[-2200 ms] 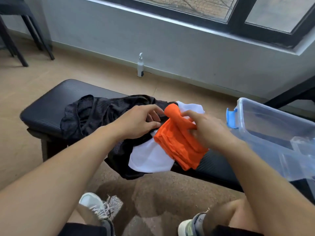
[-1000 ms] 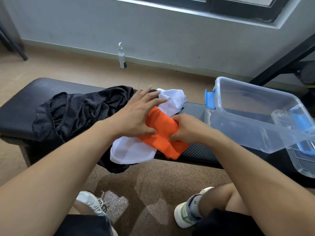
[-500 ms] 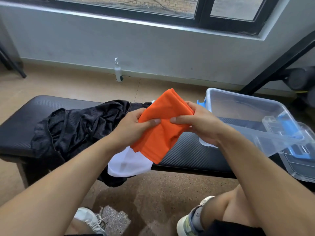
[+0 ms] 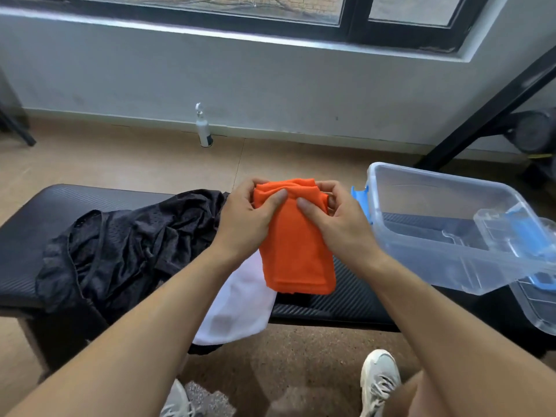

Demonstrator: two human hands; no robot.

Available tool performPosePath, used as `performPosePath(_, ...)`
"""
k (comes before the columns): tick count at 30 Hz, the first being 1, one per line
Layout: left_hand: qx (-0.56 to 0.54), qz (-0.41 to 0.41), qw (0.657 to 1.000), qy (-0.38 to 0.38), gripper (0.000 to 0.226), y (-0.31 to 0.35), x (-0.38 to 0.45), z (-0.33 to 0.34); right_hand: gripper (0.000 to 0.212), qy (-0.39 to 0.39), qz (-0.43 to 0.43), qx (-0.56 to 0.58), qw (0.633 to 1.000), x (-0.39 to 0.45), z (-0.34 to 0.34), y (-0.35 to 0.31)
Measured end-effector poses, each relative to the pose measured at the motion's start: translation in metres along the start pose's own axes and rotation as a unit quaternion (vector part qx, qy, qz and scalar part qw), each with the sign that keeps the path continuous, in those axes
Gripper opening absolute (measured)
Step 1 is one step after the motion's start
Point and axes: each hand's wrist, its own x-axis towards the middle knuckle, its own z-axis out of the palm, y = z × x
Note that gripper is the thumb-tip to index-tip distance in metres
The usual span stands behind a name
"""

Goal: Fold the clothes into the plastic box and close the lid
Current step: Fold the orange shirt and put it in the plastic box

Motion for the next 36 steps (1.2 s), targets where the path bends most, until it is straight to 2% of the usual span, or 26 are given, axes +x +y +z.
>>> performPosePath(2,-0.012,-0.009,1.000,0.020,0.019,0.001,0.012,0.012,0.050,0.014,0.006,-0.019,1.000,0.003,0.001,0.003)
performPosePath(4,-0.035,-0.025,0.998,0.039,0.018,0.000,0.025,0.020,0.064,0.013,0.030,-0.027,0.999,0.002,-0.001,0.005)
performPosePath(6,-0.064,-0.051,0.995,0.049,0.025,-0.002,0.036,0.028,0.069,0.016,0.040,-0.036,0.998,-0.002,-0.005,0.005)
performPosePath(8,-0.097,-0.079,0.991,0.046,0.031,-0.003,0.043,0.034,0.052,0.028,0.037,-0.043,0.998,-0.011,-0.011,0.000)
performPosePath(10,-0.124,-0.090,0.988,0.024,0.027,0.000,0.046,0.042,0.038,0.050,0.030,-0.052,0.997,-0.023,-0.016,-0.014)
performPosePath(16,-0.150,-0.032,0.988,-0.011,0.015,0.015,0.023,0.063,0.049,0.094,-0.020,-0.081,0.992,-0.052,-0.032,-0.028)
performPosePath(19,-0.156,-0.006,0.987,-0.027,0.015,0.026,0.011,0.070,0.041,0.132,-0.049,-0.096,0.985,-0.056,-0.047,-0.031)
performPosePath(21,-0.162,-0.006,0.985,-0.060,0.025,0.031,0.006,0.074,0.035,0.172,-0.063,-0.102,0.978,-0.052,-0.063,-0.033)
performPosePath(24,-0.102,0.006,0.989,-0.110,0.040,0.032,0.002,0.083,0.032,0.248,-0.064,-0.103,0.961,-0.035,-0.102,-0.034)
performPosePath(27,0.042,0.057,0.985,-0.155,0.055,0.034,-0.002,0.090,0.034,0.293,-0.031,-0.128,0.947,-0.010,-0.145,-0.031)
performPosePath(29,0.129,0.103,0.969,-0.183,0.064,0.033,-0.007,0.092,0.035,0.266,0.029,-0.156,0.951,0.006,-0.163,-0.019)
performPosePath(32,0.183,0.142,0.952,-0.201,0.071,0.028,-0.010,0.099,0.026,0.181,0.143,-0.167,0.959,0.025,-0.173,0.005)
performPosePath(34,0.193,0.154,0.947,-0.206,0.073,0.023,-0.011,0.104,0.010,0.146,0.178,-0.150,0.962,0.034,-0.172,0.019)
performPosePath(36,0.199,0.167,0.940,-0.221,0.077,0.018,-0.012,0.108,0.009,0.129,0.192,-0.127,0.965,0.039,-0.170,0.025)
